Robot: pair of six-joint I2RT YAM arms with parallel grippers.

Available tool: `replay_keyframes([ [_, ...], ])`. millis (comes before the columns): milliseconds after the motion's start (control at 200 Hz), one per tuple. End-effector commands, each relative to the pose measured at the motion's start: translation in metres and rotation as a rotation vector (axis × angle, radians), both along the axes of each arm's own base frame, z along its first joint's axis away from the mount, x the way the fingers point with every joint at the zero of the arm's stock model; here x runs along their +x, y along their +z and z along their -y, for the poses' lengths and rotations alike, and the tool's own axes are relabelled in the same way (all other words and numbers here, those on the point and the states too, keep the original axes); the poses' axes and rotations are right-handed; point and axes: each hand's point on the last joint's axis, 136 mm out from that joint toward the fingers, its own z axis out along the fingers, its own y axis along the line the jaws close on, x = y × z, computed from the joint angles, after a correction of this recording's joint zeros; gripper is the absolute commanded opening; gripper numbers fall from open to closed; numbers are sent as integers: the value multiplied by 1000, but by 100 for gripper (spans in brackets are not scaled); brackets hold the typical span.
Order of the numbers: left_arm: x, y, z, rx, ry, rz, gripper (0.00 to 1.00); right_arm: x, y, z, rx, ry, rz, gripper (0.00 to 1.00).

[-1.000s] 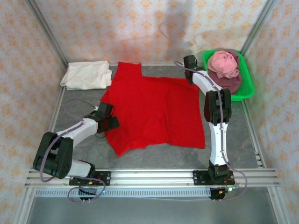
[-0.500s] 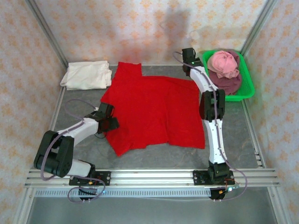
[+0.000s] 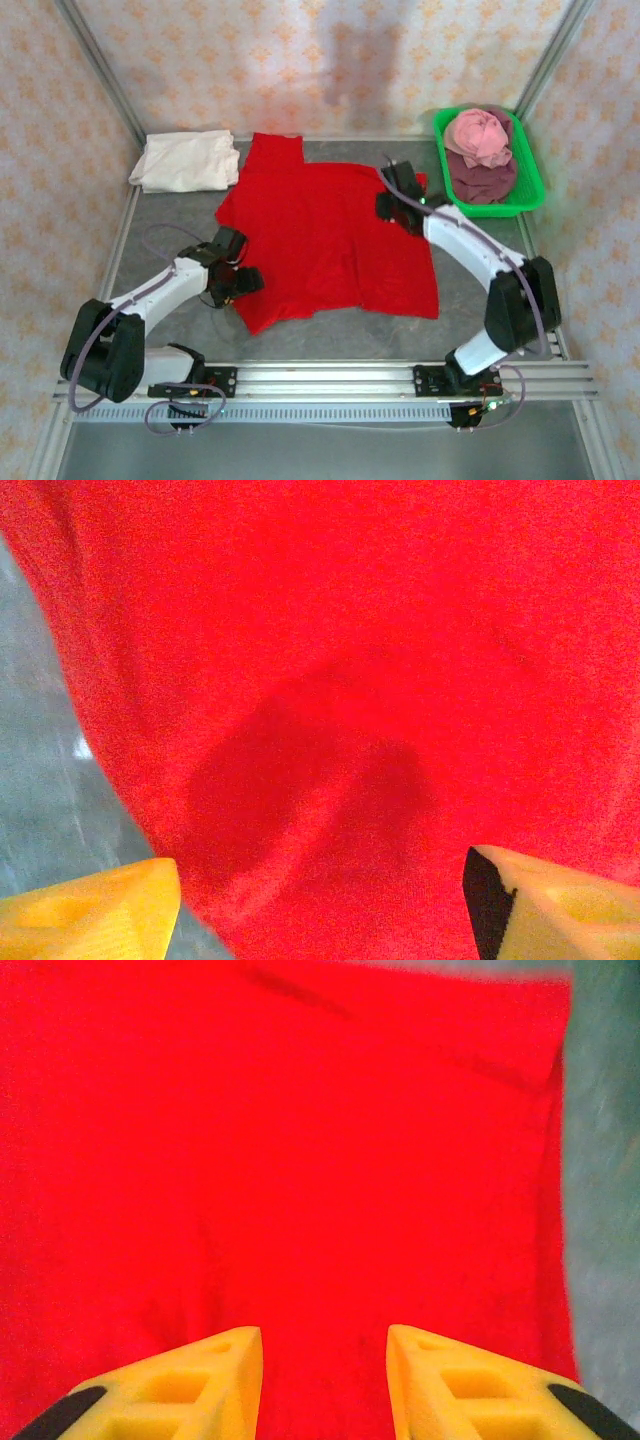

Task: Fold and stack the t-shirts

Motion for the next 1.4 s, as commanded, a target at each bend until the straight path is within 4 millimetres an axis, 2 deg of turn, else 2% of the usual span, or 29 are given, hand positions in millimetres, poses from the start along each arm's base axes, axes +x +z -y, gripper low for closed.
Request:
replay_keyframes([
  [0, -33, 15, 2, 10, 33, -81, 76, -30, -19, 26, 88, -173, -6, 40],
  [100, -39, 8, 12, -30, 32, -77, 72, -61, -35, 37, 100, -182, -42, 44],
  [175, -31, 3, 17, -40, 12, -36, 66, -77, -50, 38, 112, -184, -103, 44],
  [235, -21, 0, 18, -31, 4, -5, 53, -85, -63, 35, 131, -188, -164, 44],
  [310, -11, -3, 24, -40, -13, 13, 41, -92, -78, 26, 160, -174, -231, 46],
  [355, -7, -6, 25, -31, -23, 13, 38, -94, -85, 28, 163, -197, -250, 48],
  [440, -5, -11, 25, -18, -42, -12, 24, -98, -94, 33, 158, -234, -263, 48],
  [561, -9, -5, 20, 12, -48, -30, 20, -99, -98, 41, 142, -266, -263, 49],
  [601, -11, 0, 16, 26, -49, -30, 15, -98, -99, 44, 137, -273, -262, 49],
  [666, -16, 8, 9, 53, -40, -33, 18, -96, -100, 47, 140, -280, -262, 49],
  [721, -23, 15, 3, 68, -22, -48, 38, -94, -100, 46, 137, -271, -261, 49],
  [821, -44, 17, -3, 64, 21, -99, 46, -90, -99, 48, 119, -263, -248, 49],
  [946, -66, 8, -7, 48, 51, -151, 55, -86, -98, 50, 92, -254, -234, 49],
  [1141, -54, -5, 25, -100, 36, -110, 56, -82, -99, 53, 71, -250, -229, 49],
  [1236, -52, -12, 31, -104, 16, -122, 56, -81, -97, 53, 69, -247, -213, 50],
  [1326, -40, -14, 31, -88, 5, -76, 51, -79, -97, 54, 69, -248, -207, 50],
  [1396, -30, -16, 34, -91, 7, -49, 40, -79, -97, 54, 76, -253, -206, 50],
])
